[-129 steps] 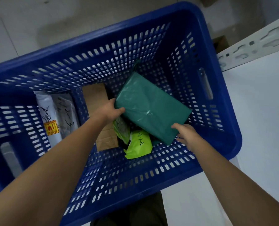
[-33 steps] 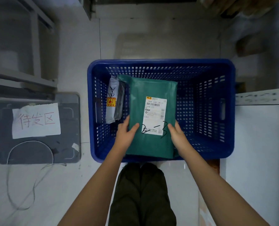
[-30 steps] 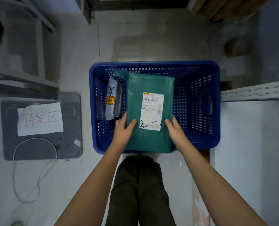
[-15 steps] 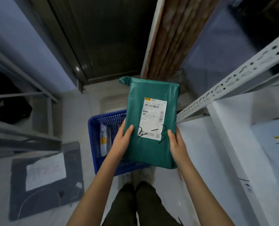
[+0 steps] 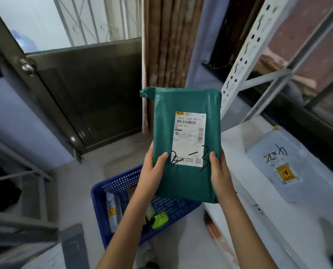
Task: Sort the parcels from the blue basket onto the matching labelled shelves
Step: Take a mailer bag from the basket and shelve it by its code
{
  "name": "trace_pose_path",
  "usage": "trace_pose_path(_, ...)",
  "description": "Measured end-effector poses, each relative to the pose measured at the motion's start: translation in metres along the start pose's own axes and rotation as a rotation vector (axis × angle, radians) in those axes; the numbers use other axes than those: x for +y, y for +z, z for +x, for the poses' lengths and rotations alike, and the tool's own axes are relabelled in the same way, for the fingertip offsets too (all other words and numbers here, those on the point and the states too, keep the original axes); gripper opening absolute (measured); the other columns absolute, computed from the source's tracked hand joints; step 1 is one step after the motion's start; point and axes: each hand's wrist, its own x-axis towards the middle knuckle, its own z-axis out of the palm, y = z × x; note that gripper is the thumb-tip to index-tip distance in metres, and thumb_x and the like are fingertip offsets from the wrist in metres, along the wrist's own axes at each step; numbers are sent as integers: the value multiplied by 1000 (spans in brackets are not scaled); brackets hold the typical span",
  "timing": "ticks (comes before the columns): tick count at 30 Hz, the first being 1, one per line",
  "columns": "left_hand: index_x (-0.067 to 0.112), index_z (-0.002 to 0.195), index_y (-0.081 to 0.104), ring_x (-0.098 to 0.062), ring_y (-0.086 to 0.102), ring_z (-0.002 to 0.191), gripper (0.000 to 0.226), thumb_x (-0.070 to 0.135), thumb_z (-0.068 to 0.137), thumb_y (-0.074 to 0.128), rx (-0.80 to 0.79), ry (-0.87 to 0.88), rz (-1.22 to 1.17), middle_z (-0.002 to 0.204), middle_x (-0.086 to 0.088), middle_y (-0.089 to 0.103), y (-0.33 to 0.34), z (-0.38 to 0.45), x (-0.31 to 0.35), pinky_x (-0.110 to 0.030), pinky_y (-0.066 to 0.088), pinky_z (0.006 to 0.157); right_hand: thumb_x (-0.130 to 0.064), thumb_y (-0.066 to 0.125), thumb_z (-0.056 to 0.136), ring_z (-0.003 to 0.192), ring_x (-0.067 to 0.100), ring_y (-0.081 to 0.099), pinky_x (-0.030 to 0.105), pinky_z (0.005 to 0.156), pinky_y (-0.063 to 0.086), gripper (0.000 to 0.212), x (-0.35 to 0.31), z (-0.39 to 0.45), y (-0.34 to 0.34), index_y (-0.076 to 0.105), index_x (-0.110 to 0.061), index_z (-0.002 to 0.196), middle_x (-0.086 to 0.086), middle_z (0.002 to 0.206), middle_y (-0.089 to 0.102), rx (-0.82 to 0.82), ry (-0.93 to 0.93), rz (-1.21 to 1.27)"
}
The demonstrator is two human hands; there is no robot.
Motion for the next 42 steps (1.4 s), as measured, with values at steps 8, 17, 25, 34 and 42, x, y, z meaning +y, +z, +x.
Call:
trace_pose_path(8, 41, 144, 30, -14, 48, 124, 54, 32, 95, 51, -36, 110, 18, 141, 9, 45, 38, -53, 29, -38, 42, 104, -31, 31, 102, 106, -8, 49, 2, 81, 41, 41, -25, -50, -54, 32, -32, 143, -19, 123, 50, 54, -140, 7)
trace_pose_path(17, 40, 143, 33, -13, 54, 117, 52, 30, 95, 51, -81, 178, 47, 134, 10, 51, 57, -121, 42, -31, 48, 93, -34, 30, 102, 116, -3, 39, 4, 90, 32, 43, -38, -122, -89, 27, -37, 144, -27, 123, 41, 130, -170, 82)
trace_pose_path(25, 42, 141, 37, -12, 60, 109, 49, 29, 95, 50, -193, 240, 26, 129, 9, 56, 61, -161, 53, -29, 52, 88, -42, 32, 100, 126, 9, 44, 31, 107, 35, 43, -45, -179, -104, 26, -44, 143, -16, 135, 43, 276, -192, 102)
trace_pose_path(34, 49, 133, 40, -4, 56, 110, 41, 32, 97, 48, -440, 372, -31, 124, 19, 56, 26, -198, 118, -17, 47, 79, -39, 33, 100, 122, 2, 40, 23, 103, 31, 39, -114, -255, -75, 28, -49, 137, -25, 127, 41, 531, -313, 94)
trace_pose_path(42, 43, 137, 41, -7, 55, 119, 45, 36, 93, 50, -627, 619, -48, 129, 19, 57, -5, -229, 201, -37, 44, 104, -43, 37, 98, 112, 1, 42, 22, 91, 33, 40, -196, -321, -56, 31, -48, 137, -28, 118, 44, 717, -432, 138)
